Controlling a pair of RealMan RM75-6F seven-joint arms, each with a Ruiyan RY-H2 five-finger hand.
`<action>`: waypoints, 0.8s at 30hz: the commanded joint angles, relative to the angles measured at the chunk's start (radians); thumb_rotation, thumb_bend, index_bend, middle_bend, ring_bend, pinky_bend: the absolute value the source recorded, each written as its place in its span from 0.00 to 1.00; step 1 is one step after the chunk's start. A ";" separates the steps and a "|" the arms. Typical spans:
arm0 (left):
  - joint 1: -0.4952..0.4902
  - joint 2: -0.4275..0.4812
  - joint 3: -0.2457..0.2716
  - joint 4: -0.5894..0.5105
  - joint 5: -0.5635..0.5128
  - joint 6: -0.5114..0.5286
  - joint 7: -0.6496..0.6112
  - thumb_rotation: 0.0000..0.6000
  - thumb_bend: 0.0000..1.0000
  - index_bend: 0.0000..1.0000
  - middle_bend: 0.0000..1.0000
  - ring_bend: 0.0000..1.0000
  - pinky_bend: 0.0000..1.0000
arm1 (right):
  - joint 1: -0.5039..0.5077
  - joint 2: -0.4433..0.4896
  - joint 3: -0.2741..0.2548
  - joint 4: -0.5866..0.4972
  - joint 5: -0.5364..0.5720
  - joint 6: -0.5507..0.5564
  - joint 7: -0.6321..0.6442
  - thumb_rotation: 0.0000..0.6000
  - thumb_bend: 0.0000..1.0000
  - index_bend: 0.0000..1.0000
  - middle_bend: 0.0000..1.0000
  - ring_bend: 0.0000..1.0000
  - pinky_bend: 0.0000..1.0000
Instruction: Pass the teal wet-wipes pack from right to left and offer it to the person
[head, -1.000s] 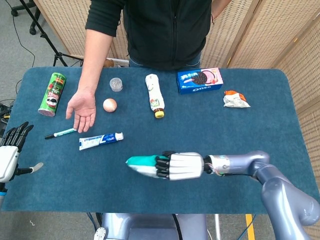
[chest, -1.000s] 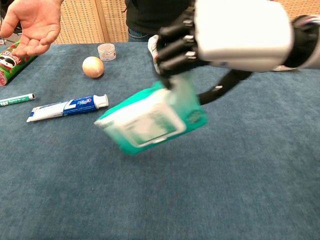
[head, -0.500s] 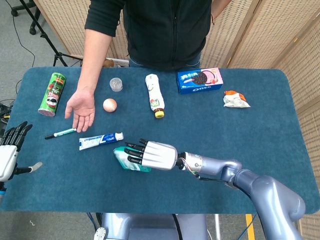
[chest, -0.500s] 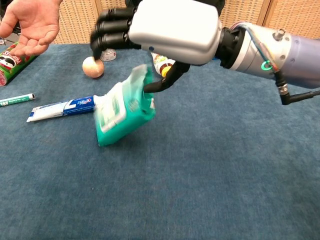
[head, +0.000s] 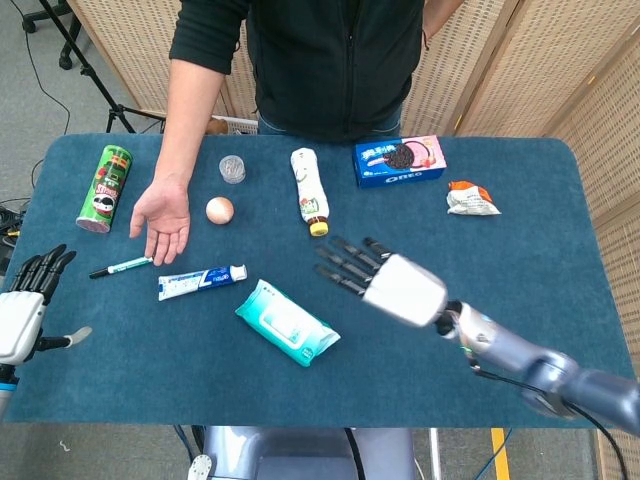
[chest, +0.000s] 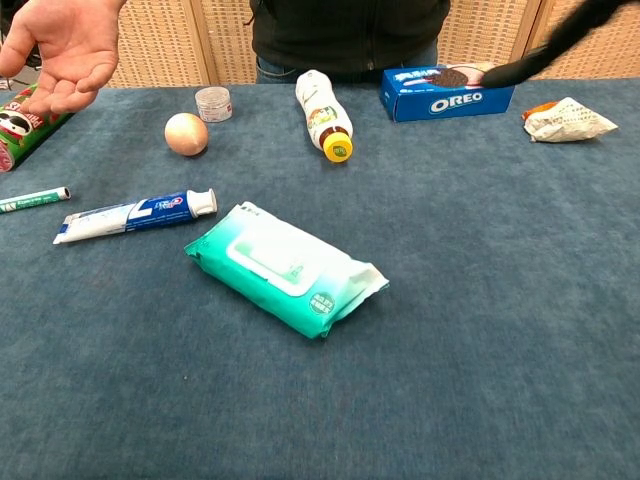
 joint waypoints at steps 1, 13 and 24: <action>-0.026 -0.007 0.013 0.015 0.072 0.001 -0.006 1.00 0.00 0.02 0.00 0.00 0.00 | -0.187 0.098 -0.029 -0.124 0.091 0.133 -0.003 1.00 0.00 0.00 0.00 0.00 0.33; -0.161 0.001 0.060 -0.041 0.281 -0.095 0.012 1.00 0.00 0.02 0.00 0.00 0.00 | -0.528 0.103 -0.016 -0.209 0.336 0.258 0.213 1.00 0.00 0.00 0.00 0.00 0.33; -0.372 -0.094 0.004 -0.161 0.213 -0.421 0.209 1.00 0.00 0.02 0.00 0.00 0.00 | -0.647 0.092 0.023 -0.229 0.344 0.267 0.273 1.00 0.00 0.00 0.00 0.00 0.29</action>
